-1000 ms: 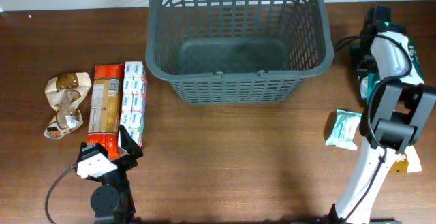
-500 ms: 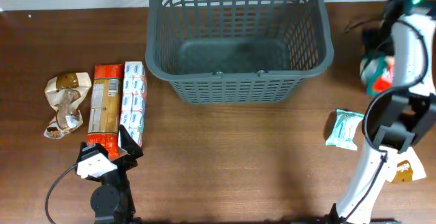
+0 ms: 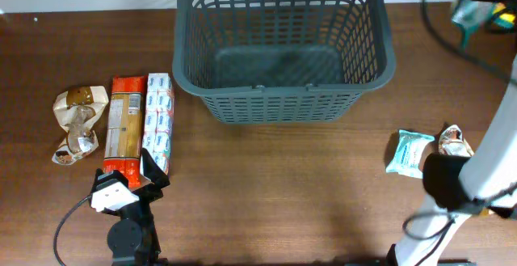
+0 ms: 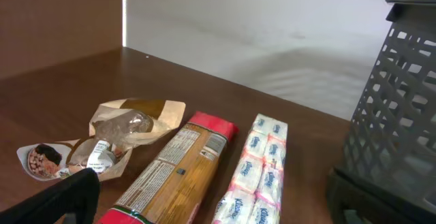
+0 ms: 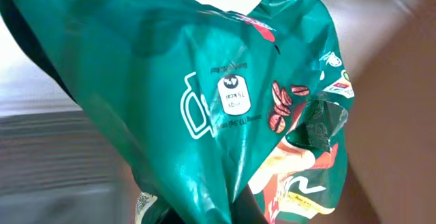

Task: Pack container
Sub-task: 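Lift the Nescafé pouch with the right gripper and drop it into the basket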

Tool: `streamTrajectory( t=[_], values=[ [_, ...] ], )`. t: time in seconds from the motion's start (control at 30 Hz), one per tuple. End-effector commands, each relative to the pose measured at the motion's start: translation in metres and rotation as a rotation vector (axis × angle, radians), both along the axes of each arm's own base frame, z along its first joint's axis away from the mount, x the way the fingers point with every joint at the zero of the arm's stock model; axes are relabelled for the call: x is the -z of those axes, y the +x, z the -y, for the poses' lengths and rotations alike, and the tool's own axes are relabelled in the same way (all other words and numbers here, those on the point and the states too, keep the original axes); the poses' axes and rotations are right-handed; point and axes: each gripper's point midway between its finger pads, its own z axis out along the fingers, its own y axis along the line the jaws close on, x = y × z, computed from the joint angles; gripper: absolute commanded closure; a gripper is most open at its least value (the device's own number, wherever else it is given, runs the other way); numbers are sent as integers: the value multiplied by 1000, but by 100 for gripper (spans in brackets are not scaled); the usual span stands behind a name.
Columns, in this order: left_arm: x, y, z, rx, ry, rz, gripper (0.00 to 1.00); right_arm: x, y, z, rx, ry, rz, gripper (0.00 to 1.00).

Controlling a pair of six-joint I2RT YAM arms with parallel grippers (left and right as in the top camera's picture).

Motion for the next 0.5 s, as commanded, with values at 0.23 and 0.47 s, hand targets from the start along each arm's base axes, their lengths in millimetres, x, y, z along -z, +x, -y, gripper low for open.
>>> streamTrajectory(
  t=[0.23,0.47],
  values=[
    [1,0,-1,-6,-4,7,1,0,-29,-209,-603,-24,-14,96],
    [1,0,-1,-6,-4,7,1,119,15,-267,-683,-74,-298,96]
  ],
)
